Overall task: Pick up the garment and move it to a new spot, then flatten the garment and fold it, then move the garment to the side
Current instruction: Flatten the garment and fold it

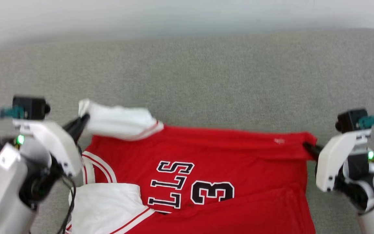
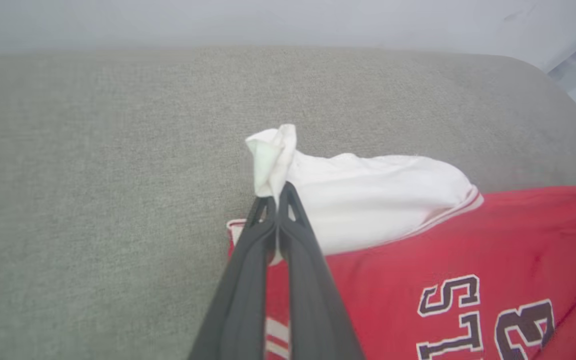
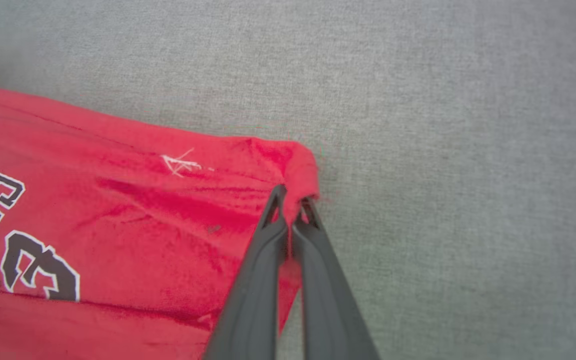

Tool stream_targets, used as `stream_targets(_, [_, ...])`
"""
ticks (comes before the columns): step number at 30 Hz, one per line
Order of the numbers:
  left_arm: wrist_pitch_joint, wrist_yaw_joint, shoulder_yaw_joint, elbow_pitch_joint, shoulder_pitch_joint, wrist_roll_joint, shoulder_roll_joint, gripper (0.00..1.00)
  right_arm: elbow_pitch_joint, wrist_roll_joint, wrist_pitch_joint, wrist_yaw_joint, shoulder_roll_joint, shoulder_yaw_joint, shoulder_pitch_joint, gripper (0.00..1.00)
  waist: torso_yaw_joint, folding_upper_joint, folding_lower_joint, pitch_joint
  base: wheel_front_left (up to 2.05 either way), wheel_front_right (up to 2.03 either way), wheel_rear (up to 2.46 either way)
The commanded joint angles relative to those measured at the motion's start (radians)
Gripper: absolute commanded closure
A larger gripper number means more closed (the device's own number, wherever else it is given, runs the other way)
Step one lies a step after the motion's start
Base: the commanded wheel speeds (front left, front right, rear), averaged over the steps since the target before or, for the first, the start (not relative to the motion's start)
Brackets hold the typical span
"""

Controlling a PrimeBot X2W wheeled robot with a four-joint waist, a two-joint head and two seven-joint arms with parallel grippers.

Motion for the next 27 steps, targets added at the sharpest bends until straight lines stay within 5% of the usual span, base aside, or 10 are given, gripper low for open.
stream_targets(1, [-0.018,0.015,0.008,-0.025,0.047,-0.011,0.004,1.00,-0.010,-0.003,-0.011,-0.001,0.008,-0.013,0.037,1.00,0.011,0.0000,0.0000,-0.021,0.00,0.00,0.00])
stream_targets(11, [-0.072,0.125,0.015,-0.157,0.424,-0.087,0.004,1.00,-0.015,-0.016,-0.119,-0.001,0.068,-0.076,0.271,1.00,0.053,0.0000,0.0000,-0.098,0.00,0.00,0.00])
stream_targets(18, [-0.087,0.124,-0.019,-0.101,0.509,-0.105,-0.036,1.00,0.009,-0.036,-0.144,-0.001,0.102,-0.080,0.347,1.00,0.047,0.0000,0.0000,-0.119,0.00,0.00,0.00])
stream_targets(19, [-0.092,0.123,-0.026,-0.089,0.511,-0.098,-0.045,1.00,0.014,-0.042,-0.150,-0.001,0.108,-0.076,0.355,0.96,0.046,0.0000,0.0000,-0.122,0.00,0.00,0.00])
stream_targets(20, [-0.091,0.120,-0.038,-0.081,0.512,-0.097,-0.058,1.00,0.021,-0.036,-0.154,-0.001,0.121,-0.075,0.363,0.62,0.045,0.0000,0.0000,-0.125,0.00,0.00,0.00])
stream_targets(21, [-0.095,0.116,-0.045,-0.073,0.510,-0.095,-0.070,0.92,0.026,-0.039,-0.161,-0.001,0.126,-0.071,0.370,0.00,0.044,0.0000,0.0000,-0.128,0.00,0.00,0.00])
stream_targets(23, [-0.106,0.116,-0.052,-0.056,0.499,-0.090,-0.087,0.54,0.028,-0.036,-0.181,-0.001,0.141,-0.068,0.378,0.00,0.041,0.0000,0.0000,-0.133,0.00,0.00,0.00])
stream_targets(25, [-0.120,0.112,-0.057,-0.044,0.489,-0.083,-0.104,0.00,0.023,-0.037,-0.209,-0.001,0.150,-0.069,0.388,0.00,0.037,0.0000,0.0000,-0.139,0.00,0.00,0.00])
stream_targets(27, [-0.143,0.106,-0.058,-0.035,0.475,-0.070,-0.109,0.00,0.009,-0.030,-0.239,-0.001,0.157,-0.073,0.393,0.00,0.035,0.0000,0.0000,-0.143,0.00,0.00,0.00])
